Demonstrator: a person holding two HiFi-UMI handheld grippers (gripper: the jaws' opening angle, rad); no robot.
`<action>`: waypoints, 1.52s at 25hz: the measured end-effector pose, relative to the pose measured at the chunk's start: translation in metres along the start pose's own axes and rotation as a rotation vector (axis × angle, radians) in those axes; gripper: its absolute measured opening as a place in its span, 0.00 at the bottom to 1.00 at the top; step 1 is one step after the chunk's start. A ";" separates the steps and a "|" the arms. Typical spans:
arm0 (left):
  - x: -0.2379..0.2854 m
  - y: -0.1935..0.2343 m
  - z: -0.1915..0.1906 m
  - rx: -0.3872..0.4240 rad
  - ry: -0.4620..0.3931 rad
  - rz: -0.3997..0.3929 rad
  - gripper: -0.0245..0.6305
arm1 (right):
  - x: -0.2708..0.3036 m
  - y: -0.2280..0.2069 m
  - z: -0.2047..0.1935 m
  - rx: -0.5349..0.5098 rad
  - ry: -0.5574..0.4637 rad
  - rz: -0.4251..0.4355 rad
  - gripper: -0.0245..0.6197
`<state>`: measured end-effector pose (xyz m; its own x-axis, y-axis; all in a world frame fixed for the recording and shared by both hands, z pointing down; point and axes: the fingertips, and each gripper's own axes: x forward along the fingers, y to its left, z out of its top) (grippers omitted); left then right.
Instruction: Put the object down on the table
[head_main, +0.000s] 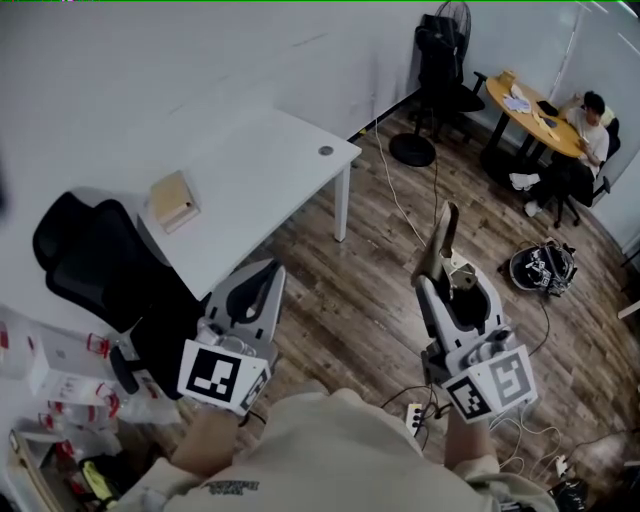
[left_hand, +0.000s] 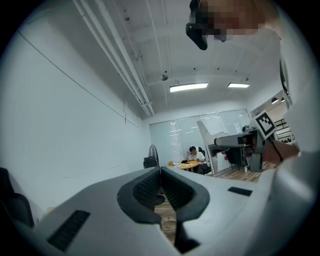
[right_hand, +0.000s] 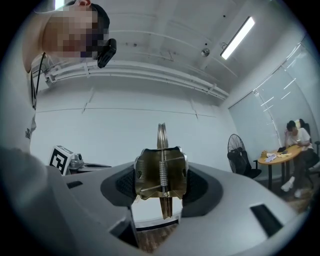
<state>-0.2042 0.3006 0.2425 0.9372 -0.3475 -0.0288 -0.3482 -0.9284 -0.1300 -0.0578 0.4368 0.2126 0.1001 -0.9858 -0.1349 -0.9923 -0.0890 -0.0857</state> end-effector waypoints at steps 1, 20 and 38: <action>0.001 -0.002 0.000 -0.001 0.000 0.003 0.07 | -0.001 -0.002 -0.002 0.006 0.006 0.004 0.39; 0.044 0.006 -0.030 -0.042 0.030 0.004 0.07 | 0.031 -0.037 -0.045 0.156 0.074 0.060 0.39; 0.164 0.110 -0.077 -0.100 0.106 -0.040 0.07 | 0.190 -0.094 -0.094 0.325 0.193 0.051 0.39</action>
<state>-0.0898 0.1310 0.2995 0.9450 -0.3170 0.0804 -0.3157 -0.9484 -0.0297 0.0475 0.2441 0.2882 0.0049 -0.9992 0.0385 -0.9177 -0.0198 -0.3968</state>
